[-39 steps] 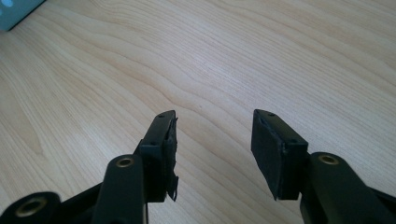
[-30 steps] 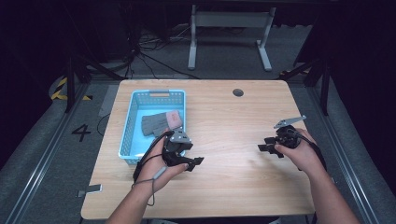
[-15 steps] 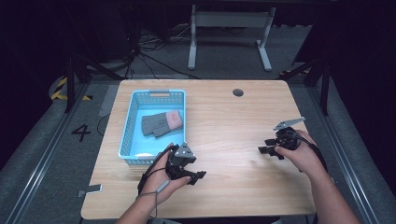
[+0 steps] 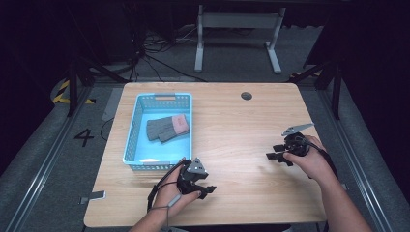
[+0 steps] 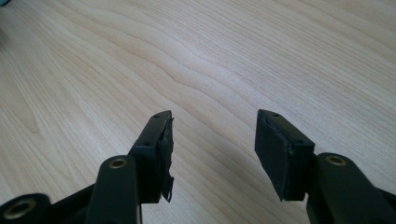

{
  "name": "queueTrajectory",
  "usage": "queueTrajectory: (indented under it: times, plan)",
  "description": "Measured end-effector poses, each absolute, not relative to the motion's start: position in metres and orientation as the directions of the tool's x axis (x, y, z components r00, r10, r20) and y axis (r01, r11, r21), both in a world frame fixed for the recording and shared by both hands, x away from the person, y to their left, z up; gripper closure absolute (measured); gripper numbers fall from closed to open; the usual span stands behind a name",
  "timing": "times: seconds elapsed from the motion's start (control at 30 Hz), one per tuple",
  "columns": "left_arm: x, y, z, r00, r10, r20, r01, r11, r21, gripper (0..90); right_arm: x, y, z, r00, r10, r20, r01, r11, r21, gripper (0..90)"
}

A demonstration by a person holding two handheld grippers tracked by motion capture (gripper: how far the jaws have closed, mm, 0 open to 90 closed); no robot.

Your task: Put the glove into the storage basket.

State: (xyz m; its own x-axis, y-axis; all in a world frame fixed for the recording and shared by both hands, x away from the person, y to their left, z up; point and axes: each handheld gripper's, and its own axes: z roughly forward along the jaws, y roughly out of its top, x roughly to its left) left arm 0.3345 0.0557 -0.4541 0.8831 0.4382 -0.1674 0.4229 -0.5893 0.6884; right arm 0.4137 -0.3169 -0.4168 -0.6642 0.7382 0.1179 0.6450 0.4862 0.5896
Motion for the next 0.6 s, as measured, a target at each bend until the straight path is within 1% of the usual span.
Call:
queueTrajectory:
  times: [0.1, 0.33, 0.6]
  plan:
    - [0.3334, 0.0541, -0.4559, 0.888, 0.441, -0.128, 0.4, -0.607, 0.687, 44.1, 0.414, -0.3171, -0.4178, -0.663, 0.74, 0.117, 0.647, 0.486, 0.588, 47.5]
    - [0.3339, 0.0521, -0.4584, 0.891, 0.44, -0.113, 0.394, -0.625, 0.674, 43.6, 0.4139, -0.3172, -0.4204, -0.661, 0.741, 0.12, 0.652, 0.488, 0.58, 47.3]
    - [0.3339, 0.0522, -0.4586, 0.891, 0.439, -0.118, 0.399, -0.631, 0.665, 42.9, 0.4157, -0.318, -0.423, -0.658, 0.743, 0.122, 0.657, 0.487, 0.576, 47.2]
